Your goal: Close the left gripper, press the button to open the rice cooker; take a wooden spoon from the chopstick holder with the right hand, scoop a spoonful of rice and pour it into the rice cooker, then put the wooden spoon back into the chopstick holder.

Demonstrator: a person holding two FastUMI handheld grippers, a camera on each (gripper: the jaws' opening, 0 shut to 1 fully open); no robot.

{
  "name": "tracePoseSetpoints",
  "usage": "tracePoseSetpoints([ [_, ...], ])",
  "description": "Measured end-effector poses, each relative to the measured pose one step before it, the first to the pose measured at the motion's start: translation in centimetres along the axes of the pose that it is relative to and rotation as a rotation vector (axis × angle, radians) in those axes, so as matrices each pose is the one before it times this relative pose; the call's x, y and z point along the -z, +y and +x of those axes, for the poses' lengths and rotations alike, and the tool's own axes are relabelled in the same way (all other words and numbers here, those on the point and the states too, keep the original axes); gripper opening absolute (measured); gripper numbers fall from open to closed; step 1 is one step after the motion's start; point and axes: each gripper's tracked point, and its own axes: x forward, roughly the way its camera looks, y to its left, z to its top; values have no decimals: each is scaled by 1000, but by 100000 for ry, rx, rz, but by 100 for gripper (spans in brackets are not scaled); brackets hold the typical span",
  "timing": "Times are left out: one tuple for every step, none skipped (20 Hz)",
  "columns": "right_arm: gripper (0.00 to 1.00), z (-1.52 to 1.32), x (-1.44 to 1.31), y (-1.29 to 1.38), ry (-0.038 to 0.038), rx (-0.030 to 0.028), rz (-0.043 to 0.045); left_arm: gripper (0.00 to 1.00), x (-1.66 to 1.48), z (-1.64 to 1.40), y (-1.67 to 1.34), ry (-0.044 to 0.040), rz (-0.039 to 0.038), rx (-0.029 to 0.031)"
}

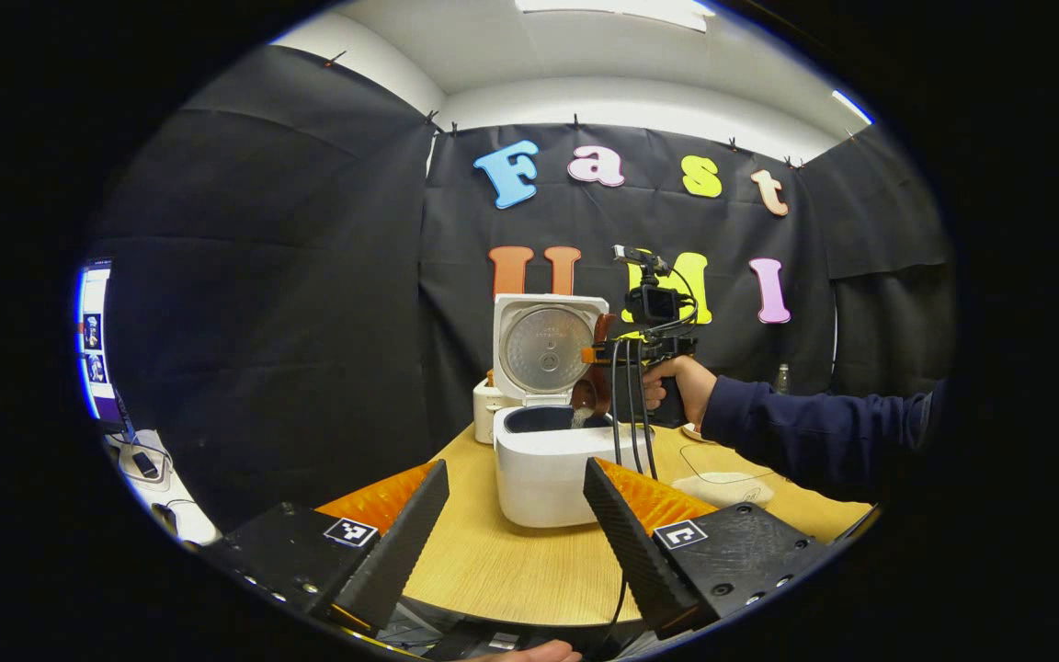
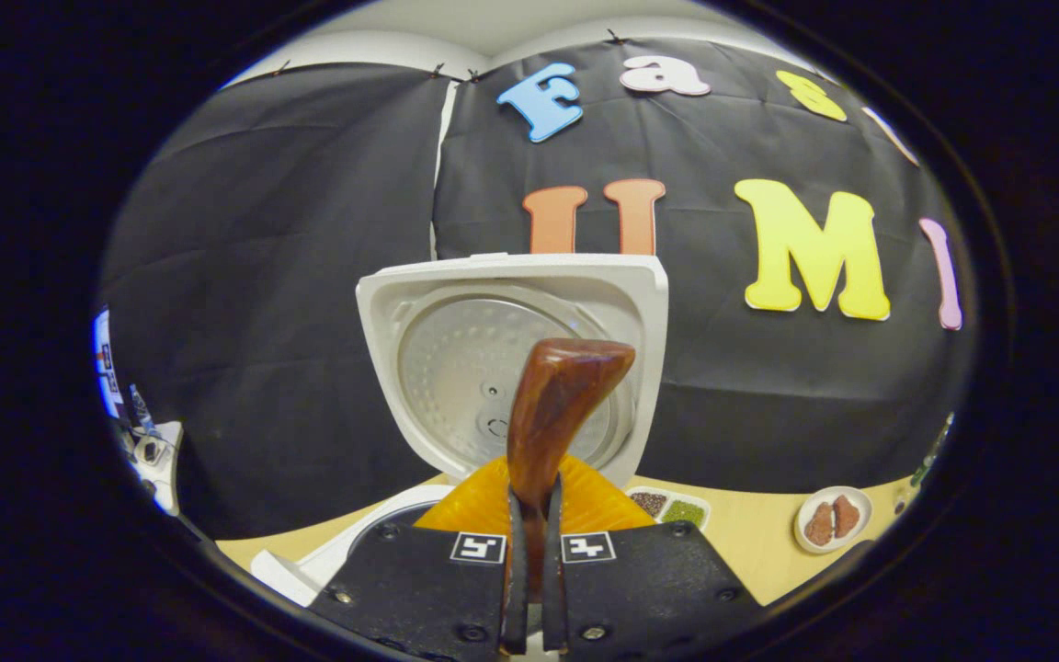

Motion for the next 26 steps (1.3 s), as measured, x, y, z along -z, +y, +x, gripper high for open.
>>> tracePoseSetpoints([
  [8, 72, -50, 262, -37, 304, -1744, 94, -104, -84, 69, -77, -93, -192],
  [8, -142, -199, 337, -184, 323, -2793, 94, -3, -174, 53, -49, -33, -104],
  [8, -215, -315, 401, -626, 242, -2937, 94, 32, -108, 60, -103, 57, -156],
  [8, -79, -134, 600, -704, -617, -2771, 94, -28, 29, 95, 6, 17, -235],
  [8, -20, -53, 550, -211, -448, -2428, 94, 58, -35, 43, 154, -88, -308],
  [8, -138, 167, 416, -144, -716, -2002, 94, 145, -1, 34, 328, 22, -369],
  [8, 4, 77, 622, 97, -885, -1921, 94, 144, -34, 120, 135, 189, -504],
  [8, -52, 5, 464, -74, -731, -2036, 94, 35, -67, 298, -45, 144, -361],
  [8, 44, -199, 400, -524, 0, -2484, 94, 171, 6, -6, 296, -23, -51],
  [8, -53, -285, 151, -662, 219, -1960, 94, 227, -116, -43, -150, 90, 187],
  [8, 49, 22, 499, 11, -901, -1350, 94, -4, -86, 59, -81, 56, 108],
  [7, 107, 93, 512, 36, -508, -1384, 94, 334, 136, 176, 757, -119, -194],
  [9, -86, -214, 250, -416, 288, -1592, 94, 90, 43, 37, 569, -67, -428],
  [8, -165, -339, 176, -821, 90, -2350, 94, -50, -41, 286, 229, -21, -624],
  [8, -119, -259, 159, -881, 230, -2805, 94, -109, -57, 26, -290, 8, -365],
  [8, -73, -113, 171, -1095, -32, -2675, 94, -183, -130, -121, -379, -124, 115],
  [9, -91, -102, 329, -869, -224, -2965, 94, -110, 6, -178, -265, -233, 365],
  [8, -111, 34, 83, -390, 583, -3108, 94, 184, 48, -85, 81, -194, 310],
  [8, -177, 2, 196, -436, 576, -2314, 94, 148, 78, -71, 436, 67, 81],
  [8, -62, 58, 188, -249, -194, -1063, 94, 85, -4, 29, 455, 213, -298],
  [9, -200, 31, 3, -89, -80, -173, 94, 59, 46, -17, 383, 117, -267],
  [9, -205, 57, -244, -134, 394, 542, 94, 43, 105, -176, 223, -68, -54],
  [9, -313, -28, -209, -81, 250, 619, 94, -74, 112, -278, 37, -242, 104],
  [7, -586, -36, -442, -423, 130, 624, 94, -158, 44, -135, -145, -225, -70],
  [8, -672, -41, -619, -348, 955, 907, 94, 23, 58, -144, -142, 1, -137],
  [9, -661, 10, -930, -363, 1531, 1049, 94, -110, 294, -56, 162, 211, -48],
])
